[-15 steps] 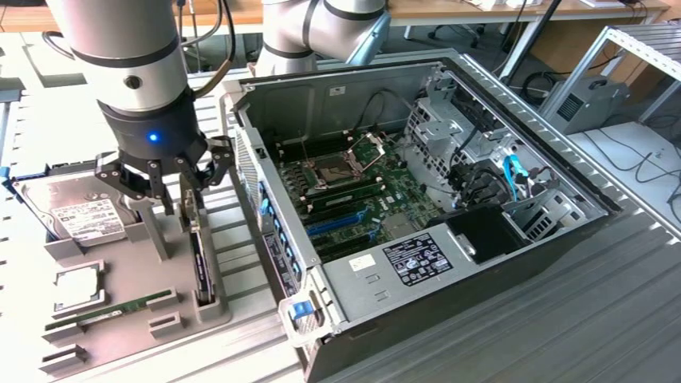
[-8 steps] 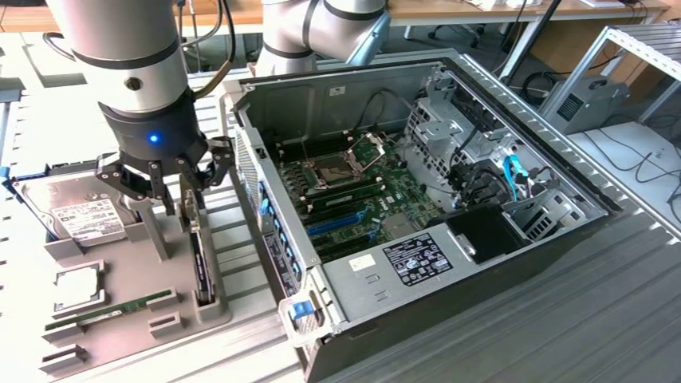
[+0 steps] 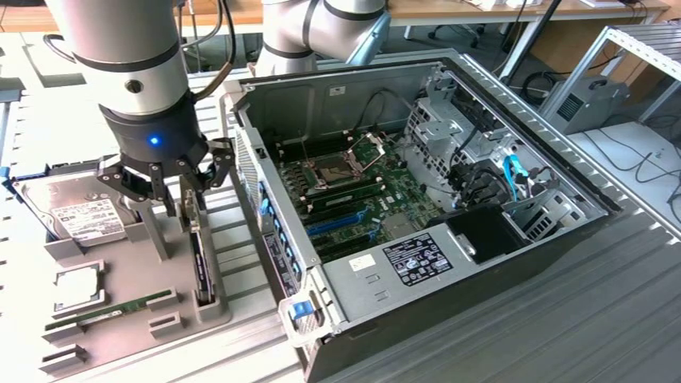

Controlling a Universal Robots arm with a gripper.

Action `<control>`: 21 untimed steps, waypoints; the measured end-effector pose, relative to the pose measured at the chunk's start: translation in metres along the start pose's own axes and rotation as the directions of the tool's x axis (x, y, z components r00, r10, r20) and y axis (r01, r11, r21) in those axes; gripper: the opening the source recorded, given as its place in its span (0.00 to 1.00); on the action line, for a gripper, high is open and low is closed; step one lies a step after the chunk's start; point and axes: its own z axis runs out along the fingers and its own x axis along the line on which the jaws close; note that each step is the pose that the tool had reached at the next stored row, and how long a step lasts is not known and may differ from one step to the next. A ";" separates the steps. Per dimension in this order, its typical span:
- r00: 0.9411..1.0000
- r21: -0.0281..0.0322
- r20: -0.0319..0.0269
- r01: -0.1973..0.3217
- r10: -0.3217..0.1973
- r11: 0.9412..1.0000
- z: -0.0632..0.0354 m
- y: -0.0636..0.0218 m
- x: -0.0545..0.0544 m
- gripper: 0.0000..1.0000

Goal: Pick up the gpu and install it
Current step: 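Pick up the gpu and move the gpu toward the slot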

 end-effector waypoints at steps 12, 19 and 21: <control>1.000 0.000 0.000 0.000 0.000 1.000 -0.0002 -0.0118 -0.001 0.42; 1.000 0.000 0.000 0.000 0.000 1.000 0.0002 -0.0143 -0.001 0.42; 1.000 0.000 0.000 0.000 0.000 1.000 0.0008 -0.0146 -0.001 0.42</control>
